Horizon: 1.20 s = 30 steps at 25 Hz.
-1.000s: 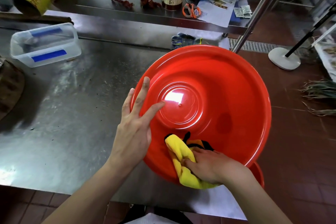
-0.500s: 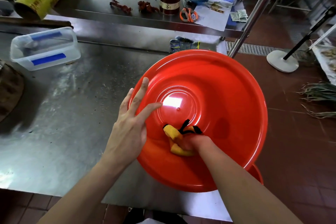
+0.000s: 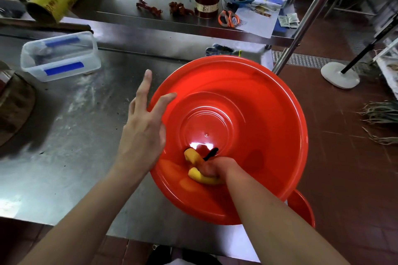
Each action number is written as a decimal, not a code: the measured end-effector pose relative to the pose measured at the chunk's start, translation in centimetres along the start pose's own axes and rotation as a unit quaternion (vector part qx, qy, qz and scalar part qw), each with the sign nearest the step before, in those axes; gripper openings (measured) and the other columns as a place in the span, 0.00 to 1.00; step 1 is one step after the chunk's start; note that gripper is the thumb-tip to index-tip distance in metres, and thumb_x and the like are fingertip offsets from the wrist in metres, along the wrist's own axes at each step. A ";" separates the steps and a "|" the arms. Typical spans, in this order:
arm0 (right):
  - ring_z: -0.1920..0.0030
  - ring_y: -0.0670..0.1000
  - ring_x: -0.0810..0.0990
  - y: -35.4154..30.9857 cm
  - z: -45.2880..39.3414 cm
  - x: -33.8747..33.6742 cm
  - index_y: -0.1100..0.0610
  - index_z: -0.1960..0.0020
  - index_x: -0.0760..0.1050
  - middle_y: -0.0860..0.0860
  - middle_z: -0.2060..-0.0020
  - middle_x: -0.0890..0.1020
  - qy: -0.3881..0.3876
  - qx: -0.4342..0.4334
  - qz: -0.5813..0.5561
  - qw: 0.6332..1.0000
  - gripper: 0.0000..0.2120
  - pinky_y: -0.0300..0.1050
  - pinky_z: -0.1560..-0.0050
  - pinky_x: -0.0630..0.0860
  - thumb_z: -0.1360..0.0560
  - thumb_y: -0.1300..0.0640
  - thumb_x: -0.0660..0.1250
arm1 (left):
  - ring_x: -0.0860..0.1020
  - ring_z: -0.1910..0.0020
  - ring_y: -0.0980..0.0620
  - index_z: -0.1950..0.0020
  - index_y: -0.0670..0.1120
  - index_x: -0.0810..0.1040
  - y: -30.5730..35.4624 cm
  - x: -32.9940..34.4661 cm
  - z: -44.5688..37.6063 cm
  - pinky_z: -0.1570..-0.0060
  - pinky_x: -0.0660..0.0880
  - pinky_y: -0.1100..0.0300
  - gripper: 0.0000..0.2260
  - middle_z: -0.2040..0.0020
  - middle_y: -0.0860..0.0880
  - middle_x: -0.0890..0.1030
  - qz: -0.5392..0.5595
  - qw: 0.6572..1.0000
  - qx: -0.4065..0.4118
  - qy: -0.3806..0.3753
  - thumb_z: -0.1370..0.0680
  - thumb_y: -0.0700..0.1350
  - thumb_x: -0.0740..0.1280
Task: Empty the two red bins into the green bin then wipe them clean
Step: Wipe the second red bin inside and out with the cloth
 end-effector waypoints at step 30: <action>0.22 0.57 0.61 2.6 9.5 0.0 0.46 0.19 0.56 0.53 0.20 0.60 0.004 -0.087 0.148 0.985 0.29 0.51 0.24 0.56 0.16 0.36 0.45 | 0.53 0.19 0.40 0.28 0.52 0.75 1.7 4.6 7.0 0.28 0.67 0.36 0.32 0.16 0.50 0.43 0.101 0.992 -0.062 0.033 0.26 0.26 0.63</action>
Point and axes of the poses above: each hand's wrist, its own z-axis away from the middle knuckle, its own x-axis out of the palm, y = z × x, the point moved 3 cm from there along -z, towards the middle knuckle
